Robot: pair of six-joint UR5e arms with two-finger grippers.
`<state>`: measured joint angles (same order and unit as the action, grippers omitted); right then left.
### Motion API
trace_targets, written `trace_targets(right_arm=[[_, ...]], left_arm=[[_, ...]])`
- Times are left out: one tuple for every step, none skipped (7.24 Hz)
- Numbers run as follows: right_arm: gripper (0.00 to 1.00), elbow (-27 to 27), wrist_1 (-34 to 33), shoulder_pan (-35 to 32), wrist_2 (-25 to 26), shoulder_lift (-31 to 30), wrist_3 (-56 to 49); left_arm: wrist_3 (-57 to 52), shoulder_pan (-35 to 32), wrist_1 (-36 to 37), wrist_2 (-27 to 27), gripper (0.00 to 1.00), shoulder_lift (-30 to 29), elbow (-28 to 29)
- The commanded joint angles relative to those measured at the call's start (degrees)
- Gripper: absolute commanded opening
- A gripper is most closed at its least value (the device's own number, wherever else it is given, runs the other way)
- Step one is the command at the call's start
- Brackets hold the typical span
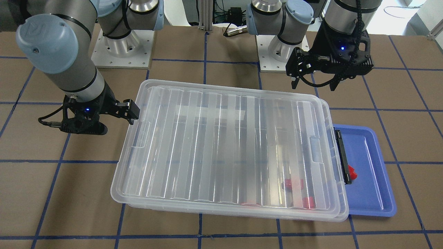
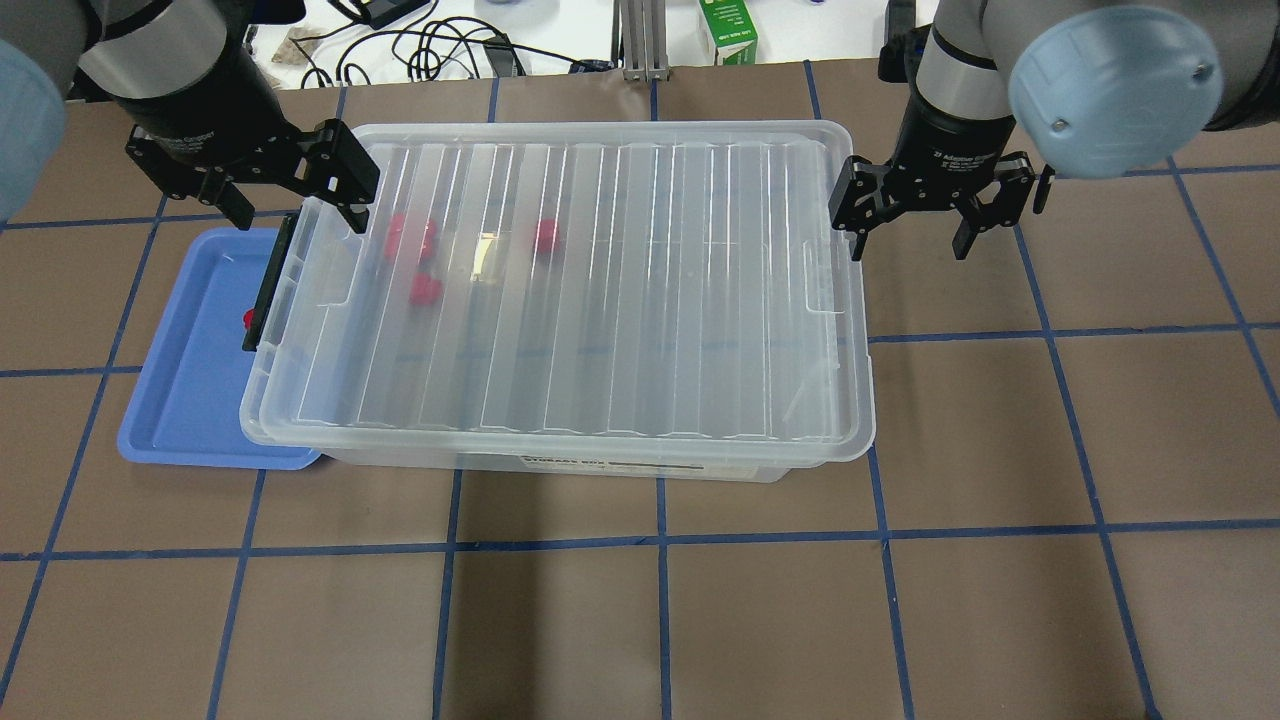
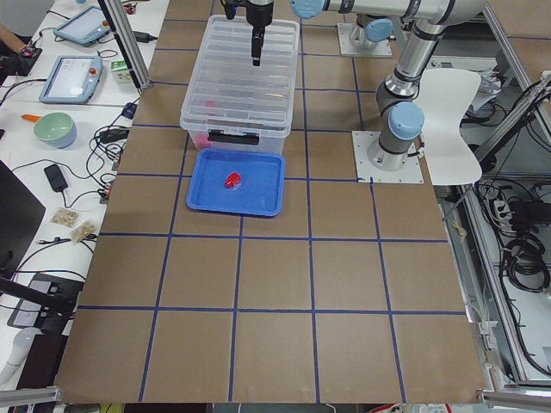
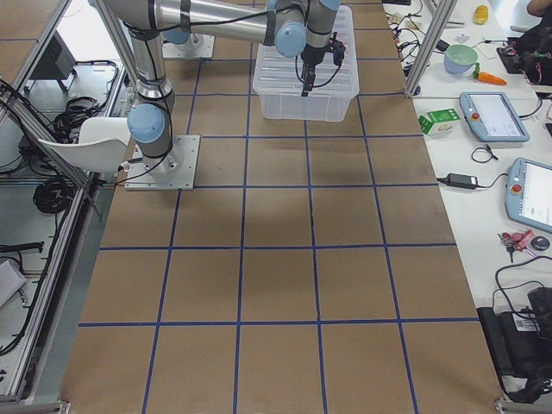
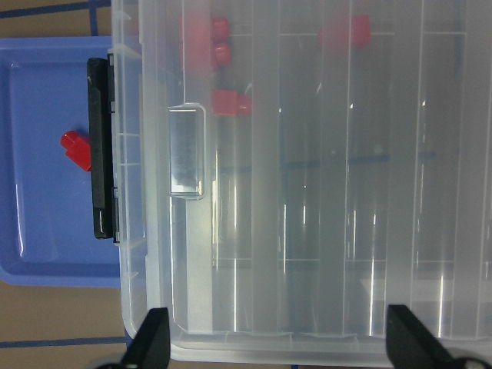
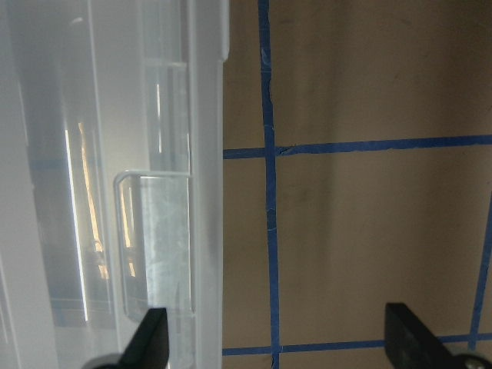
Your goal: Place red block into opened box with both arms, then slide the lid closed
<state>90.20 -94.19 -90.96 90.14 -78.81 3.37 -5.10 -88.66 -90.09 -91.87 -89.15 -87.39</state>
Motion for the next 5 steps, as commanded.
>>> trace_targets(right_arm=[[1.00, 0.1, -1.4, 0.0, -0.8, 2.5, -0.4], [1.00, 0.2, -1.4, 0.0, -0.9, 2.9, -0.4], [1.00, 0.3, -1.4, 0.0, -0.9, 3.3, -0.7], [1.00, 0.4, -1.4, 0.1, -0.7, 3.6, -0.9], [1.00, 0.4, -1.3, 0.3, -0.8, 3.8, -1.1]], left_arm=[[0.0, 0.1, 0.0, 0.0, 1.00, 0.0, 0.0], [0.1, 0.1, 0.0, 0.0, 1.00, 0.0, 0.0], [0.0, 0.1, 0.0, 0.0, 1.00, 0.0, 0.1], [0.1, 0.1, 0.0, 0.0, 1.00, 0.0, 0.0], [0.0, 0.0, 0.0, 0.0, 1.00, 0.0, -0.2]])
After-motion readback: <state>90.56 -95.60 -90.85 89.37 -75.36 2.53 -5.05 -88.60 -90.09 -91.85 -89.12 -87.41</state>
